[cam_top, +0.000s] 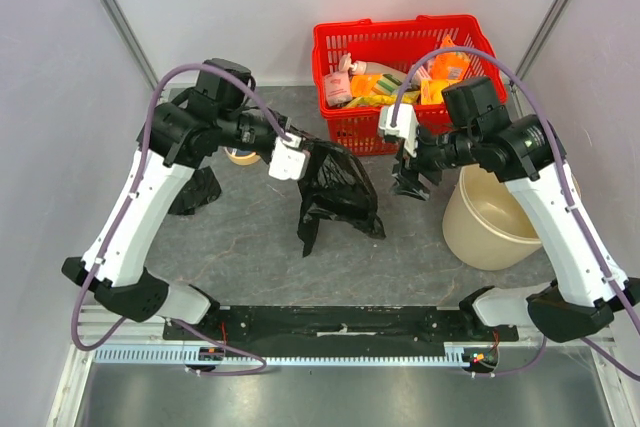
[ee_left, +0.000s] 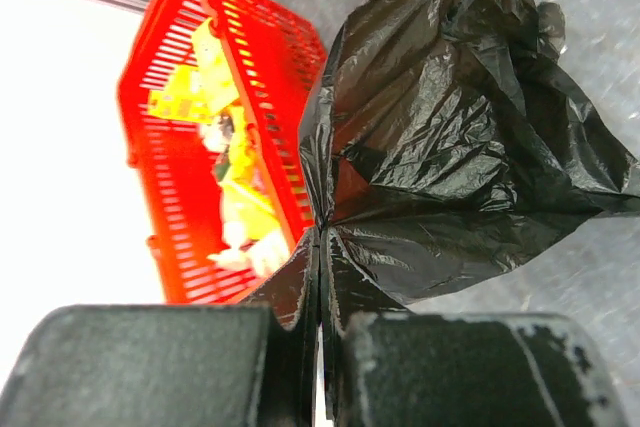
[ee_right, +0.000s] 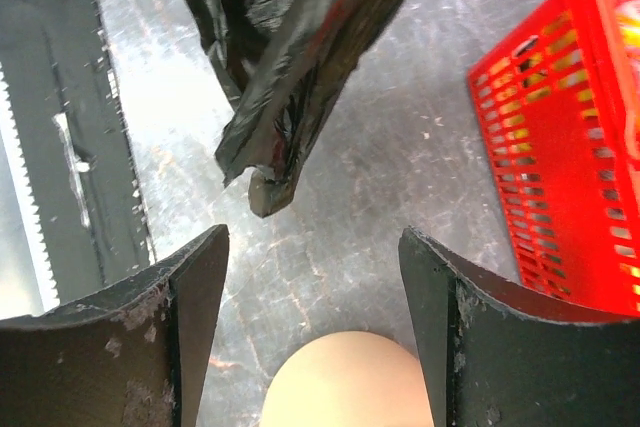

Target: Put the trash bags into the trash bin

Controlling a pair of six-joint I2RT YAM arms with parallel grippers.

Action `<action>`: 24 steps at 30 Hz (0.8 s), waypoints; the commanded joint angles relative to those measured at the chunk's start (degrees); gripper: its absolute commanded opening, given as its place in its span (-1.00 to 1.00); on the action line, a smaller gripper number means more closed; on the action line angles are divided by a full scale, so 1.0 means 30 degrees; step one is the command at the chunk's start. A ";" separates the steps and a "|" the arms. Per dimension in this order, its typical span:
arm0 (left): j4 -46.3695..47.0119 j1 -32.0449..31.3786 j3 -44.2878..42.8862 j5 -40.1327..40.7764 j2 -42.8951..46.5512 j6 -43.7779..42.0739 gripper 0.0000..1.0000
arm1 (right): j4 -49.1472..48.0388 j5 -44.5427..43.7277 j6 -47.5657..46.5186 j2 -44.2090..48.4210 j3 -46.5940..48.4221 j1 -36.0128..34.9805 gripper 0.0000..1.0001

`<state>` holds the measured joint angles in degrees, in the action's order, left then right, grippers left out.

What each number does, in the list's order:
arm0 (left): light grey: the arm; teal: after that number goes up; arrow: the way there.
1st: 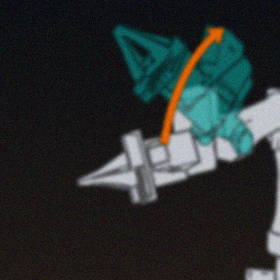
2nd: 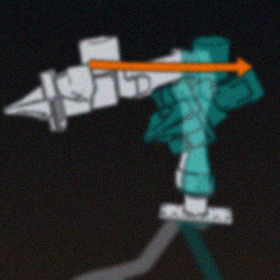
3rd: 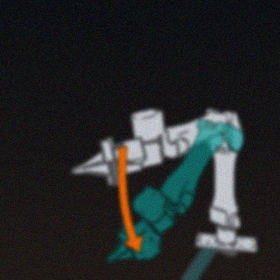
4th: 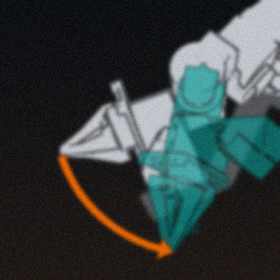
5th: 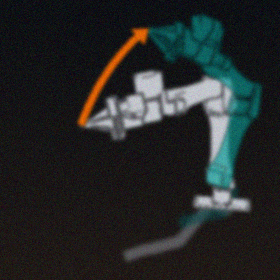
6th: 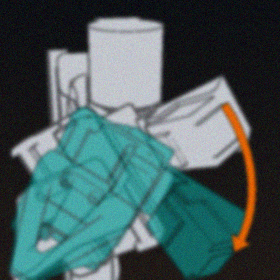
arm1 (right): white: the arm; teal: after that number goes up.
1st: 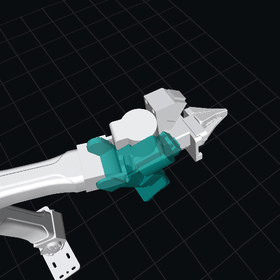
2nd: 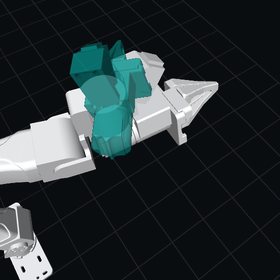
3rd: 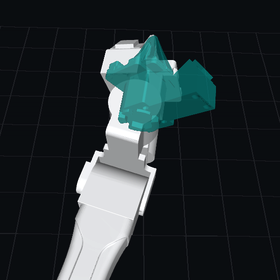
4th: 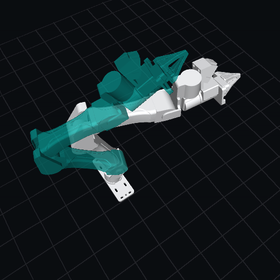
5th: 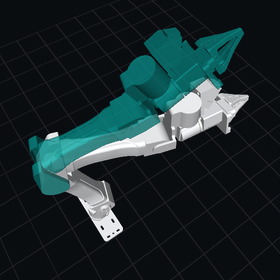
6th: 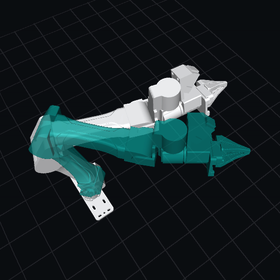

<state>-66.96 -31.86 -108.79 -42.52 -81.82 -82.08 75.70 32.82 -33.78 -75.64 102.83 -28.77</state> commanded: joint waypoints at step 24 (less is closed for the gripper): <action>0.0843 -0.1451 0.2778 0.0989 0.4364 -0.6359 -0.97 | -0.9444 0.3733 0.5108 -0.5431 -0.1199 -0.0603 0.84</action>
<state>-68.18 -36.10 -100.92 -38.04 -68.90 -100.40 51.05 37.63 -20.08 -90.83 99.70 -29.47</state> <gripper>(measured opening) 0.022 0.921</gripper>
